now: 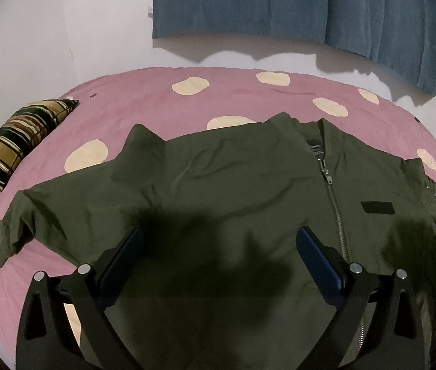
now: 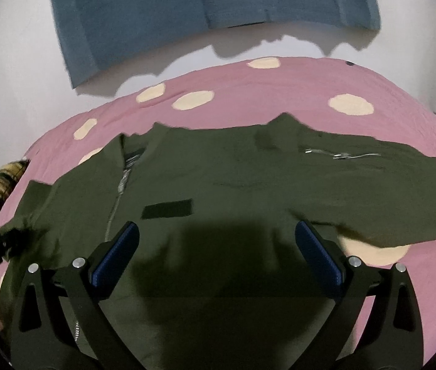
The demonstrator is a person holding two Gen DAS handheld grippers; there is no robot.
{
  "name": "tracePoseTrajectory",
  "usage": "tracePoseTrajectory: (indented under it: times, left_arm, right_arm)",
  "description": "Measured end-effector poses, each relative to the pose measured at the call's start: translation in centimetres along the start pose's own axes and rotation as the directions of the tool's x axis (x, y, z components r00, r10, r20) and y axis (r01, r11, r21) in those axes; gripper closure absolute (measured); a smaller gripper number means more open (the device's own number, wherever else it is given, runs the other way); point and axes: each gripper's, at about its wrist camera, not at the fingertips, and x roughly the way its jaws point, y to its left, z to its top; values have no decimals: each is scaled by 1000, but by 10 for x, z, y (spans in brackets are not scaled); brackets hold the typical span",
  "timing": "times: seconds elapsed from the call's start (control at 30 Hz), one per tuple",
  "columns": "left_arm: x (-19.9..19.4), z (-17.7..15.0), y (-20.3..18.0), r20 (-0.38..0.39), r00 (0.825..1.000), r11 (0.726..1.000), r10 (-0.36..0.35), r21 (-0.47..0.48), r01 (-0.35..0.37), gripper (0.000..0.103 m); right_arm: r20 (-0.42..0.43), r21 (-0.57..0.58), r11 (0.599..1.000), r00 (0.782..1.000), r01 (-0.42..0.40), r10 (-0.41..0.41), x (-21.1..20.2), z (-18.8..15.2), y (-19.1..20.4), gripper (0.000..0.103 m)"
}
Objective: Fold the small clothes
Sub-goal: 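Grasp the jacket sleeve with the right gripper and fold it across the body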
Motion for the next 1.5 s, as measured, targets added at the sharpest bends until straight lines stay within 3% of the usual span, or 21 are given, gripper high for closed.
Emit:
tracePoseTrajectory:
  times: [0.17,0.3,0.53,0.67,0.8,0.93,1.03,1.27,1.43,1.5]
  left_arm:
    - [5,-1,0,-15,1000,1000,3,6,-3,4]
    - [8,-3,-2,-26,1000,1000,2,12,-1,4]
    - [14,-3,-1,-39,999,1000,7,5,-7,4]
    - [20,-5,-3,-56,998,1000,12,9,-12,4]
    - [26,-7,-8,-80,997,1000,12,22,-11,4]
    - [26,-8,-11,-91,996,1000,11,28,-9,4]
    - [26,-9,-12,-91,996,999,16,34,-13,4]
    - [29,-9,-12,-107,994,1000,-4,19,6,4]
    - [35,-11,-15,-138,990,1000,-25,8,26,4]
    - [35,-12,-17,-142,990,1000,-23,15,25,4]
  right_arm:
    - [29,87,995,998,49,-51,-14,17,-52,2]
    - [31,171,974,988,146,-153,-23,26,-112,2]
    - [-31,329,874,929,357,-368,-45,37,-236,2]
    - [-70,384,829,909,405,-412,-51,35,-279,2]
    - [-105,433,815,920,385,-379,-44,31,-302,4]
    - [-112,455,801,918,388,-381,-41,30,-319,16]
    - [-96,577,748,936,329,-338,-45,20,-343,17]
    - [-58,753,605,942,259,-332,-63,-11,-394,17]
    - [-11,789,588,961,178,-276,-62,-23,-407,19]
    - [1,798,580,964,160,-267,-64,-24,-411,29]
